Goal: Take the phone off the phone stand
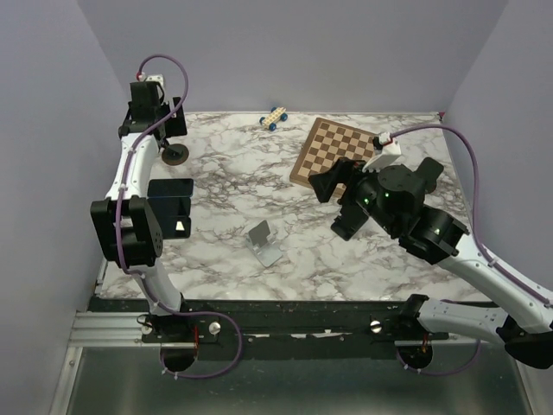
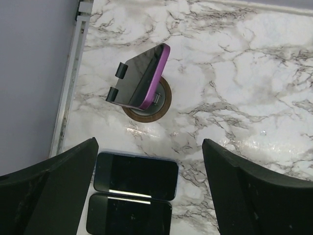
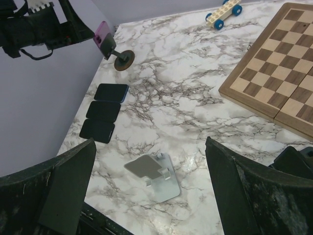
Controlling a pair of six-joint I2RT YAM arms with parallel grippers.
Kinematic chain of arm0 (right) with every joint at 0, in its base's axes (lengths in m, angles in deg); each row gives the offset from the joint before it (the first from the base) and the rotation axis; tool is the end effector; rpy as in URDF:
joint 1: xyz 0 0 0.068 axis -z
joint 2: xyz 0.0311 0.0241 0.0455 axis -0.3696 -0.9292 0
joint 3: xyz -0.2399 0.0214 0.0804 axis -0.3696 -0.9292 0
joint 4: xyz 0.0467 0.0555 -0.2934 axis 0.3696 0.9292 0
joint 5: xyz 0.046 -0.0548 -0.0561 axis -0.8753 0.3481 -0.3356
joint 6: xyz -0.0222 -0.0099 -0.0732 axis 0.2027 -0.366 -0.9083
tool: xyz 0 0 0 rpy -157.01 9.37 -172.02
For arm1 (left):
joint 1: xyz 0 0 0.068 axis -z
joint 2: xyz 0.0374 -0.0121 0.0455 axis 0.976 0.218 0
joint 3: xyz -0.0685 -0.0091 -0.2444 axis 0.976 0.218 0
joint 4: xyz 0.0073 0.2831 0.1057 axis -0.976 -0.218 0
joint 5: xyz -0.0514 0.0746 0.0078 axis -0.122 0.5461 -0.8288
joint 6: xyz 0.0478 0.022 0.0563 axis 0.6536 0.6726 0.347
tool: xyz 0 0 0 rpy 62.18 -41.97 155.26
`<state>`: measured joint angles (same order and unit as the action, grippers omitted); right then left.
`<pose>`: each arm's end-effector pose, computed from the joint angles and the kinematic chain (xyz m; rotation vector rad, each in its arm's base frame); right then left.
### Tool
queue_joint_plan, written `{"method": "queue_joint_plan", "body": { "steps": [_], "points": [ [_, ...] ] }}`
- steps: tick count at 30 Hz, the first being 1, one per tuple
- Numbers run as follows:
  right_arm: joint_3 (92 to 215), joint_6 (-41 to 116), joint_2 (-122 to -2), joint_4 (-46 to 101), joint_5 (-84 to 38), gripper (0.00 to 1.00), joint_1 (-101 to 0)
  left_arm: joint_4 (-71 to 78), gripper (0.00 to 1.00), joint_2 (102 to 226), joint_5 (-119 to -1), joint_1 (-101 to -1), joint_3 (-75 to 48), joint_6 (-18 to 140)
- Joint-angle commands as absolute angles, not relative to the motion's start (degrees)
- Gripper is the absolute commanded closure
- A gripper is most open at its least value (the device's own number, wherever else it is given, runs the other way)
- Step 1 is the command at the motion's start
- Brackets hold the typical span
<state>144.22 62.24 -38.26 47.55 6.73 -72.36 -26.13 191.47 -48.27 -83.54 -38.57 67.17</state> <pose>0.2068 0.2134 0.3942 -0.0140 1.8178 0.6950 0.4809 0.0555 0.3069 -0.2474 2.1332 0.0727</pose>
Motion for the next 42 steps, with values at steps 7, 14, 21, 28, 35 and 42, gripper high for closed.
{"method": "queue_joint_plan", "body": {
  "steps": [7, 14, 21, 28, 35, 42],
  "points": [
    [146.1, 61.0, -39.7, 47.5, 5.1, 0.0, -72.4, -25.6, 0.05, 199.9, -38.6, -79.5, -46.8, 77.0],
    [148.6, 60.1, -41.4, 49.3, 3.8, 0.0, -72.4, -26.6, 0.11, 204.4, -37.2, -79.5, -51.2, 79.1],
    [149.7, 59.7, -44.8, 49.9, 2.9, 0.0, -72.4, -26.9, 0.15, 207.1, -34.9, -78.9, -53.1, 80.9],
    [149.8, 59.7, -46.2, 49.3, 2.5, 0.0, -72.3, -27.5, 0.33, 210.2, -33.9, -78.6, -55.5, 81.2],
    [150.2, 58.9, -46.4, 49.5, 2.8, 0.0, -72.3, -26.4, 0.41, 212.6, -30.3, -77.6, -55.8, 83.0],
    [150.5, 59.0, -47.6, 49.8, 2.3, 0.0, -72.2, -24.6, 0.43, 213.3, -28.8, -77.6, -55.5, 83.8]
  ]
}}
